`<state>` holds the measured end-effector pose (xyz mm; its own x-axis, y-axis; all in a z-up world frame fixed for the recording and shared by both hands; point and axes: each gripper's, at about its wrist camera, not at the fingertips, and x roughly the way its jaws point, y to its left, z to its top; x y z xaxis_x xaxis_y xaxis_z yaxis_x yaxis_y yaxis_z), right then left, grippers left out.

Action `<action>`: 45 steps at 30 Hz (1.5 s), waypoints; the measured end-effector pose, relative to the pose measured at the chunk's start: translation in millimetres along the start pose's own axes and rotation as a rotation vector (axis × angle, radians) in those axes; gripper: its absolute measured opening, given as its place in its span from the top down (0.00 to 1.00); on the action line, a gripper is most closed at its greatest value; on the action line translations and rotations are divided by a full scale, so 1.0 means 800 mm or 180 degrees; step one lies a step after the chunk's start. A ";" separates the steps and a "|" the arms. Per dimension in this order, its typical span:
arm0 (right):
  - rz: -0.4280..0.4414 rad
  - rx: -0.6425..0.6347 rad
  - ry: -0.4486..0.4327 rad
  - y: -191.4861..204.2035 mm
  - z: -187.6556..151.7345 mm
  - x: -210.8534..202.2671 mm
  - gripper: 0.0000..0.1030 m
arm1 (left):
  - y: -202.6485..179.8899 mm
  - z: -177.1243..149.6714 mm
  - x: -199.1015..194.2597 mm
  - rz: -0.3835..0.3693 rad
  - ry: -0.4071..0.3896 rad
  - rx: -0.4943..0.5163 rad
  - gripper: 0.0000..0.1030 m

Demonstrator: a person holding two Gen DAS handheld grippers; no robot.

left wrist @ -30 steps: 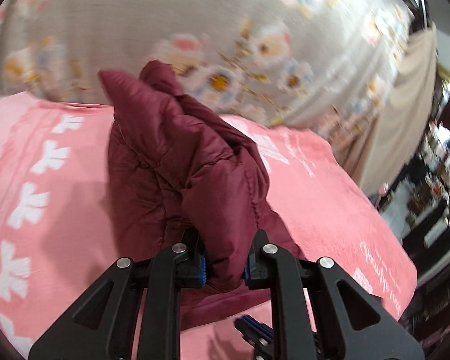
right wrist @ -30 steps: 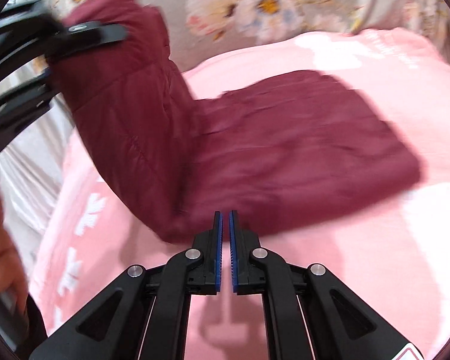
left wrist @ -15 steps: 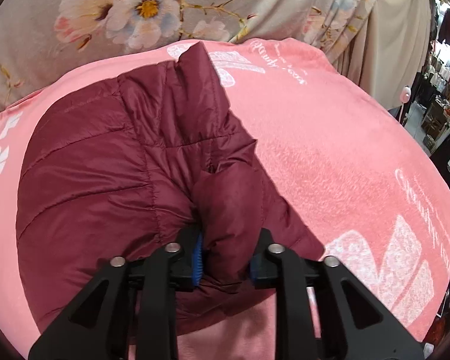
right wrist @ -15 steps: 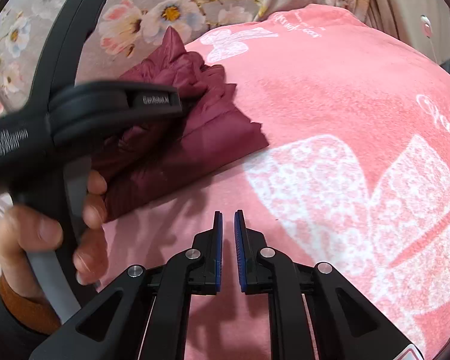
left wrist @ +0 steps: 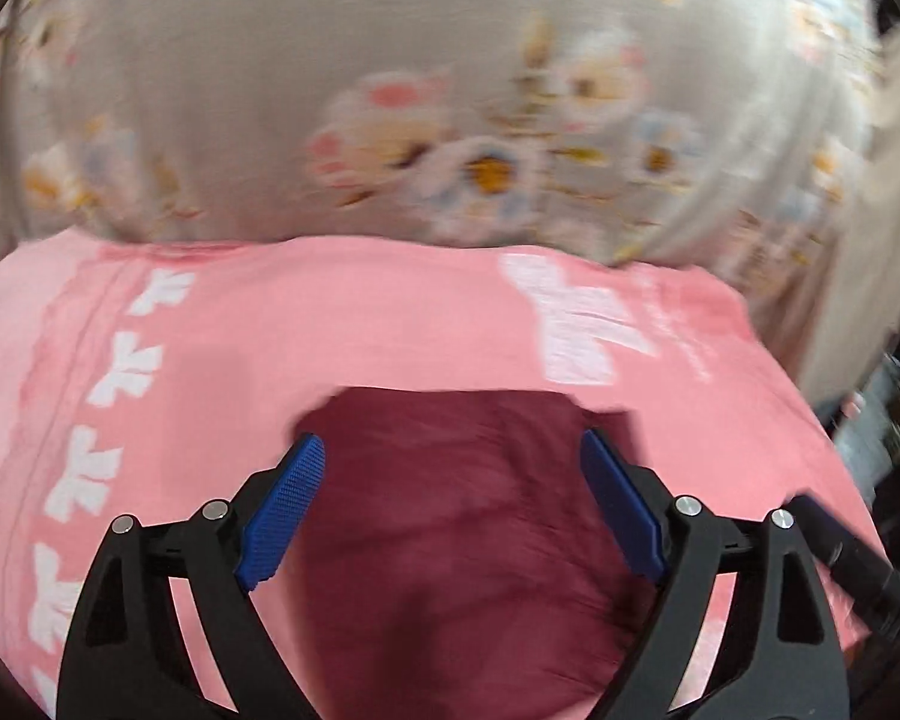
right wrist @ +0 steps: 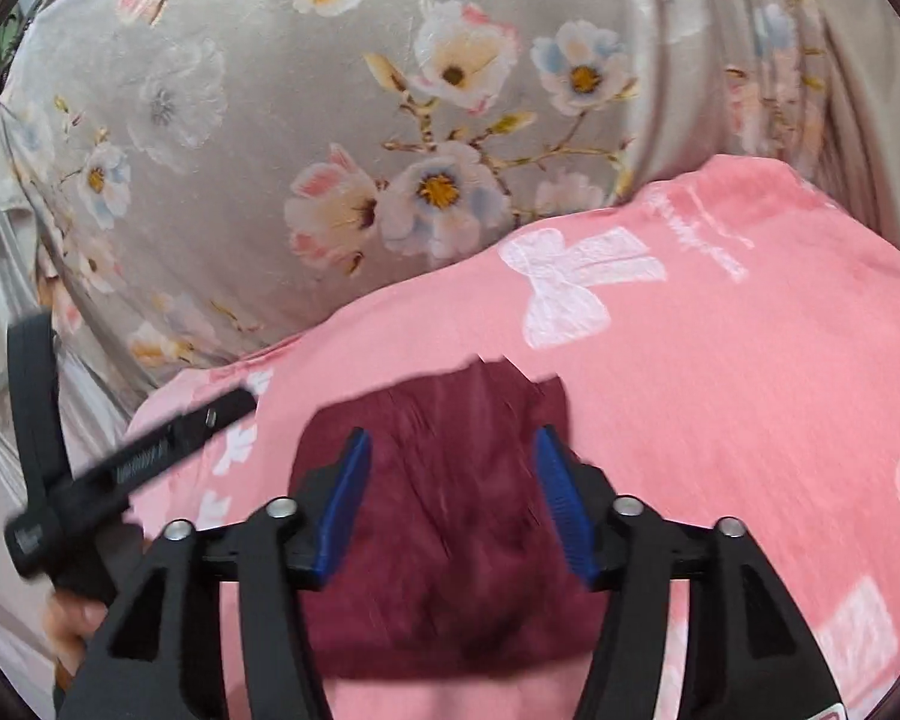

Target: Fold large clothes

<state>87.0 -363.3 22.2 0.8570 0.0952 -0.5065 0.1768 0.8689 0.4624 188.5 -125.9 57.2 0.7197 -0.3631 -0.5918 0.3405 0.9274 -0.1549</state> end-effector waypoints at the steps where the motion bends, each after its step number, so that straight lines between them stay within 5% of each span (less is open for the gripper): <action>1: 0.0036 0.0073 0.0164 0.002 0.014 0.029 0.39 | 0.012 0.002 0.008 0.0022 0.0041 -0.0045 0.18; 9: -0.0388 0.0429 0.0998 -0.022 0.018 0.181 0.39 | 0.057 0.011 0.072 0.0153 0.0371 -0.0130 0.18; 10: -0.0366 0.0443 0.1091 -0.026 0.015 0.194 0.49 | 0.054 0.008 0.078 0.0147 0.0407 -0.0129 0.18; 11: -0.0344 0.0423 0.1181 -0.027 0.011 0.203 0.83 | 0.051 0.004 0.091 0.0113 0.0473 -0.0125 0.18; 14: -0.0361 0.0208 0.0994 -0.028 0.008 0.188 0.97 | 0.040 -0.004 0.117 0.0060 0.0605 -0.0096 0.18; 19: -0.0649 0.0099 0.0454 -0.052 0.008 0.145 0.97 | 0.005 -0.018 0.161 0.0015 0.0698 0.0004 0.18; 27: -0.0754 0.0098 0.0644 -0.098 -0.022 0.191 0.97 | -0.034 -0.042 0.206 0.0254 0.0664 0.0228 0.15; 45: -0.0694 0.0032 0.0495 -0.105 -0.053 0.217 0.96 | -0.040 -0.066 0.233 0.0510 0.0412 0.0317 0.04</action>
<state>200.9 -399.3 -135.4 0.7135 -0.0196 -0.7004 0.3547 0.8722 0.3369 279.8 -219.0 -90.3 0.6879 -0.1912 -0.7002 0.2908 0.9565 0.0245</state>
